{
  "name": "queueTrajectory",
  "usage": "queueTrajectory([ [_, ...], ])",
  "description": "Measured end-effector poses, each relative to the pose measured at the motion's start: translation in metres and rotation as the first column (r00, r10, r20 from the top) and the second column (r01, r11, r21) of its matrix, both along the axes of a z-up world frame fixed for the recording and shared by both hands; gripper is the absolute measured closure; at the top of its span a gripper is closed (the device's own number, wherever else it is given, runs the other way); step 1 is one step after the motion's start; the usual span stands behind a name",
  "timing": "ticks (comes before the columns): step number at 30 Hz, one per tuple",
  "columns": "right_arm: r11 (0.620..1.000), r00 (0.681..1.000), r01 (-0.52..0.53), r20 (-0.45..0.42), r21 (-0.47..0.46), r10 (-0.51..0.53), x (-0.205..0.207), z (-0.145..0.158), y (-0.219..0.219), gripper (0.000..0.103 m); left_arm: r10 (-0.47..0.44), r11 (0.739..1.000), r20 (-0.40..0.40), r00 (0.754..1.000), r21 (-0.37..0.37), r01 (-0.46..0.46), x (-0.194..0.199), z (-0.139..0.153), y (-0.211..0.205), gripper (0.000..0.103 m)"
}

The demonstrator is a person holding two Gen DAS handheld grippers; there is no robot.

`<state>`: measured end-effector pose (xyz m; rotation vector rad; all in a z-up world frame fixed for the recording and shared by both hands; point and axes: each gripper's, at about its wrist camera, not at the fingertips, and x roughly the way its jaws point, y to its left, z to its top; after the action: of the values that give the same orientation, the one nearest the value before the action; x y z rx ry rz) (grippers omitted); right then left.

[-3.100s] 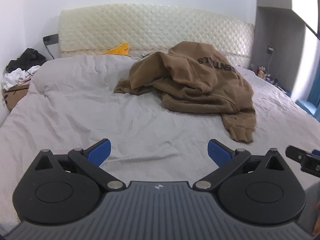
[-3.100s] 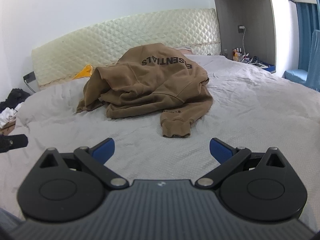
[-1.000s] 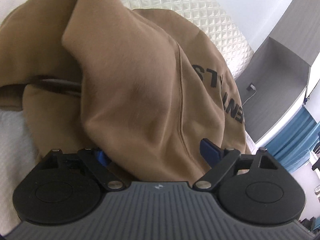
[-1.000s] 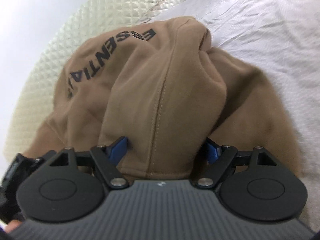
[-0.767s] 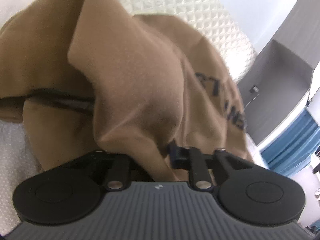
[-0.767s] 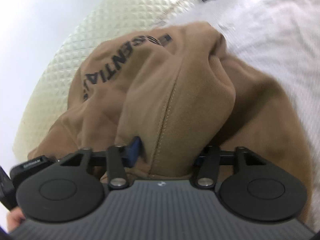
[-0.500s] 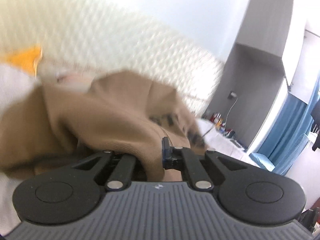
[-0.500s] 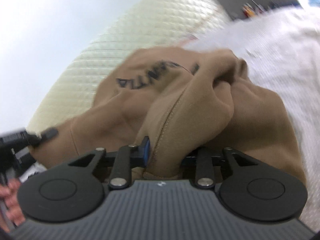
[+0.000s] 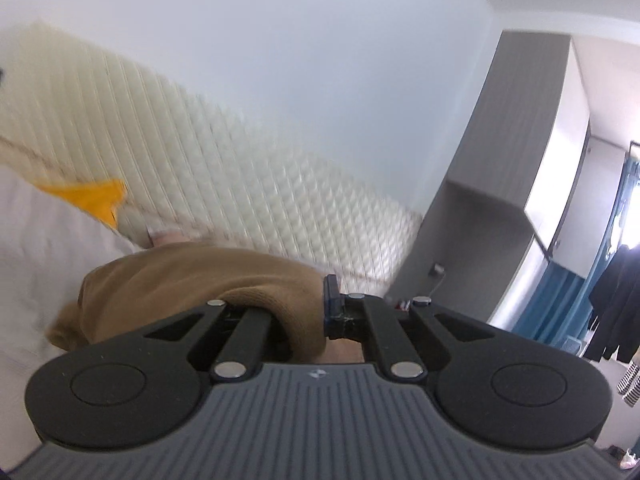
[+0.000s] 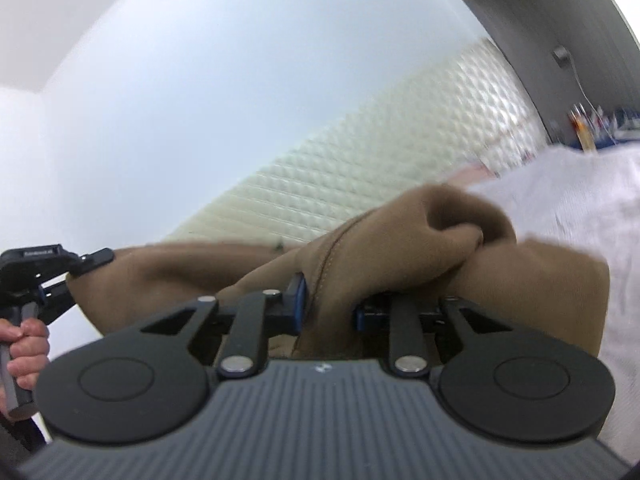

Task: Fold large clothes
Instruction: 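Lift the hoodie high with both grippers and shake it out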

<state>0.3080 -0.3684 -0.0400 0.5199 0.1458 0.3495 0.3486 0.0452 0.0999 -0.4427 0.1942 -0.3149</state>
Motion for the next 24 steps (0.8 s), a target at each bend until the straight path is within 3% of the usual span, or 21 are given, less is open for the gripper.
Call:
queueTrajectory([
  [2,0.999,0.999,-0.023,0.038,-0.034,0.024,-0.017,0.025,0.001,0.088,0.031,0.999,0.005,1.0,-0.009,-0.031,-0.032,0.019,0.014,0.098],
  [4,0.997,0.993,-0.07,0.09,-0.039,0.073,-0.036,0.052,0.001,0.089,0.06,0.998,-0.015,0.998,-0.034,-0.061,-0.065,0.031,0.031,0.098],
  [7,0.989,0.992,-0.069,0.093,-0.13,0.082,-0.057,0.085,0.015,0.089,0.063,0.996,-0.017,0.998,-0.062,-0.064,-0.111,0.044,0.052,0.098],
  [12,0.989,0.975,-0.137,0.166,-0.058,0.145,-0.1,0.12,0.016,0.09,0.099,0.99,0.053,0.994,-0.109,-0.092,-0.206,0.074,0.084,0.098],
  [17,0.986,0.945,-0.149,0.282,-0.078,0.165,-0.139,0.179,0.031,0.09,0.127,0.99,0.168,0.978,-0.077,-0.116,-0.281,0.141,0.096,0.097],
  [24,0.982,0.882,-0.168,0.432,-0.086,0.189,-0.182,0.275,0.037,0.09,0.178,0.984,0.33,0.927,-0.063,-0.167,-0.371,0.261,0.115,0.097],
])
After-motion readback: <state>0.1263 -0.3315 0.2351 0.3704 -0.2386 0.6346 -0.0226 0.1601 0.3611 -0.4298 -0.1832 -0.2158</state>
